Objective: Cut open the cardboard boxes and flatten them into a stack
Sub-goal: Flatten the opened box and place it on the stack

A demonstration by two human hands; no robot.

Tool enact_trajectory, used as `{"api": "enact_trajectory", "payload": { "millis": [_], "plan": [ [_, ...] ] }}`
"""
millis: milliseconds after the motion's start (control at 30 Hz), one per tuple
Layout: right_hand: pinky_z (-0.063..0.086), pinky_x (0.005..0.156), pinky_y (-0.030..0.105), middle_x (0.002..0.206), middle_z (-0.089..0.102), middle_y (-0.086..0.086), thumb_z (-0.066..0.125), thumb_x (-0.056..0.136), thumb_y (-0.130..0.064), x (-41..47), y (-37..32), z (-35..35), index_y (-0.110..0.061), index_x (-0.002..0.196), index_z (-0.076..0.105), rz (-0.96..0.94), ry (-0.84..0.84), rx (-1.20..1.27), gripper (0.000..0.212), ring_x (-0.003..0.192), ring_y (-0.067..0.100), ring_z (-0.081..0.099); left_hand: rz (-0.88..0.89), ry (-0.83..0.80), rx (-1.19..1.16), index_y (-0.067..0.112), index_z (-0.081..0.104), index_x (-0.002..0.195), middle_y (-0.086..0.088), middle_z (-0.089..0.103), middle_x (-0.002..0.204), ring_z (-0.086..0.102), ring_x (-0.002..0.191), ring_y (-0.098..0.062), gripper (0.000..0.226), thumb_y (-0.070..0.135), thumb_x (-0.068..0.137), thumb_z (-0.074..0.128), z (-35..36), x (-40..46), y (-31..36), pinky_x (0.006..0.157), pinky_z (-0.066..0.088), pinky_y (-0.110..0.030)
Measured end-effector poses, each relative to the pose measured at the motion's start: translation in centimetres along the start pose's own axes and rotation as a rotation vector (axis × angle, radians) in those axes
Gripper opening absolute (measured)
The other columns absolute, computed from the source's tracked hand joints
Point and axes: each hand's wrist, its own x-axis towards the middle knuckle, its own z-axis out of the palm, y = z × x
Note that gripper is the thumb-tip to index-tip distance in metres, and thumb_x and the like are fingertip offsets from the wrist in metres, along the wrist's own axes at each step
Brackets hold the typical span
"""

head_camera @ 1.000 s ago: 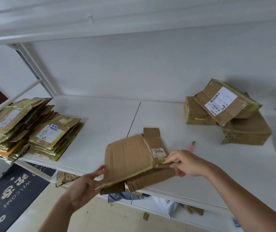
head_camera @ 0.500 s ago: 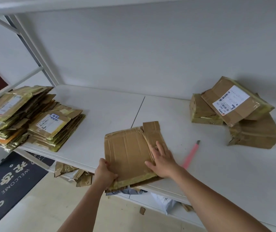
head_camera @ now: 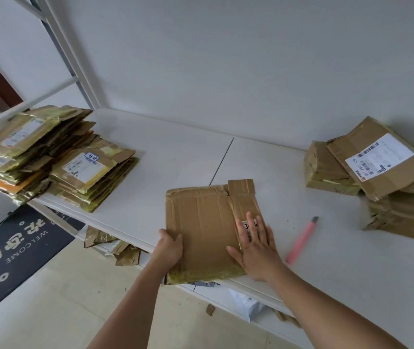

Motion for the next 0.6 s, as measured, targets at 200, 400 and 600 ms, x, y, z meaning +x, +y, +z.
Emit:
{"api": "enact_trajectory", "payload": {
  "millis": [200, 400, 600],
  "plan": [
    [-0.023, 0.112, 0.042, 0.148, -0.046, 0.004, -0.042, 0.049, -0.08, 0.2, 0.2, -0.1, -0.026, 0.139, -0.04, 0.0, 0.002, 0.021, 0.105, 0.136, 0.022, -0.041, -0.051, -0.078, -0.046, 0.003, 0.025, 0.14, -0.017, 0.046, 0.13, 0.051, 0.111, -0.032, 0.045, 0.016, 0.101, 0.042, -1.2, -0.1, 0.6, 0.086, 0.047, -0.04],
    [-0.012, 0.12, 0.045, 0.158, -0.033, 0.001, -0.003, 0.073, -0.08, -0.3, 0.5, -1.5, -0.033, 0.153, -0.019, -0.006, -0.008, 0.148, 0.094, 0.146, 0.022, -0.03, -0.038, -0.075, -0.308, 0.014, 0.045, 0.12, -0.012, 0.057, 0.121, 0.06, 0.105, -0.032, 0.023, 0.01, 0.098, 0.047, -3.3, -1.6, 0.4, 0.086, 0.057, -0.05],
    [0.006, 0.12, 0.054, 0.163, -0.02, 0.005, 0.033, 0.081, -0.074, 0.1, -3.1, -5.9, -0.053, 0.149, -0.004, 0.029, 0.251, 0.481, 0.08, 0.151, 0.032, -0.011, 0.025, 0.045, -0.691, 0.014, 0.05, 0.099, -0.011, 0.066, 0.098, 0.061, 0.078, -0.024, 0.015, 0.002, 0.102, 0.041, -7.3, -3.8, 0.4, 0.045, 0.048, -0.026]
  ]
}}
